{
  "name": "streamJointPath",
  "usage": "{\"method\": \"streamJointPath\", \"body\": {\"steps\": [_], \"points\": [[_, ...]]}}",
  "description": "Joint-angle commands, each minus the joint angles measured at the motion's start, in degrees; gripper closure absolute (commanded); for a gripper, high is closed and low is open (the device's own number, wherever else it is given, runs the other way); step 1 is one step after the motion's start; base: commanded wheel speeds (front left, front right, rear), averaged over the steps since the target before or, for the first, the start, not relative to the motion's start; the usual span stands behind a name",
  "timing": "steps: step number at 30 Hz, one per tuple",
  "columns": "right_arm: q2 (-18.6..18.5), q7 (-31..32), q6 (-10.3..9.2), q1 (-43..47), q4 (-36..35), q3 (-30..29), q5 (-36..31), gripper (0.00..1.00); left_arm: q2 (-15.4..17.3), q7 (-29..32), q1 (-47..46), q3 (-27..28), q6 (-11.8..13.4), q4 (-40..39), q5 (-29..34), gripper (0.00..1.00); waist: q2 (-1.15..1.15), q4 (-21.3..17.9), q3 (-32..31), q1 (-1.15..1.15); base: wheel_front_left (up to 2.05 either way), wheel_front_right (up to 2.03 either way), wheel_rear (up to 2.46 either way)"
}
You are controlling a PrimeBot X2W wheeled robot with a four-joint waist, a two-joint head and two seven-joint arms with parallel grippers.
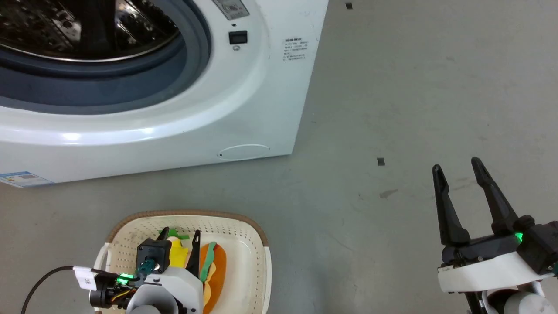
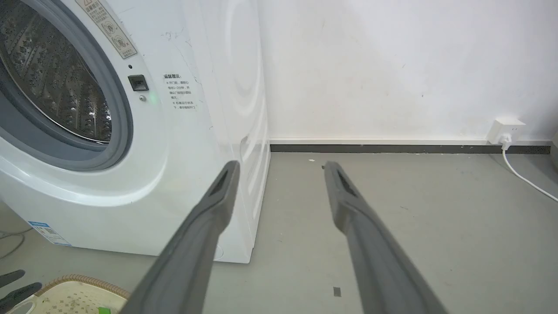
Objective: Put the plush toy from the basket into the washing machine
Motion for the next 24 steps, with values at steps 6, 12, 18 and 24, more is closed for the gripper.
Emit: {"method": "streamJointPath", "body": {"steps": [6, 12, 18, 24], "points": [[0.0, -1.2, -0.03, -1.7, -1.3, 0.2, 0.8, 0.0, 1.2, -1.1, -3.3, -0.7, -0.4, 5.1, 0.2, 0.0, 0.0, -1.5, 3.1, -0.01, 0.0, 0.0, 0.0], [0.0, -1.9, -0.03, -2.4, -2.3, 0.2, 1.5, 0.0, 2.1, -1.8, -5.9, -1.5, -0.6, 9.8, 0.3, 0.0, 0.0, -2.5, 6.0, -0.01, 0.0, 0.0, 0.0], [0.0, -2.6, -0.03, -3.2, -3.2, 0.3, 1.9, 0.0, 3.0, -2.5, -8.8, -2.2, -0.8, 14.5, 0.2, 0.0, 0.0, -3.4, 8.9, -0.01, 0.0, 0.0, 0.0], [0.0, -3.3, -0.03, -3.9, -4.1, 0.4, 2.4, 0.0, 3.9, -3.2, -11.7, -3.0, -1.0, 19.7, 0.1, 0.0, 0.0, -4.4, 11.9, -0.01, 0.0, 0.0, 0.0]]}}
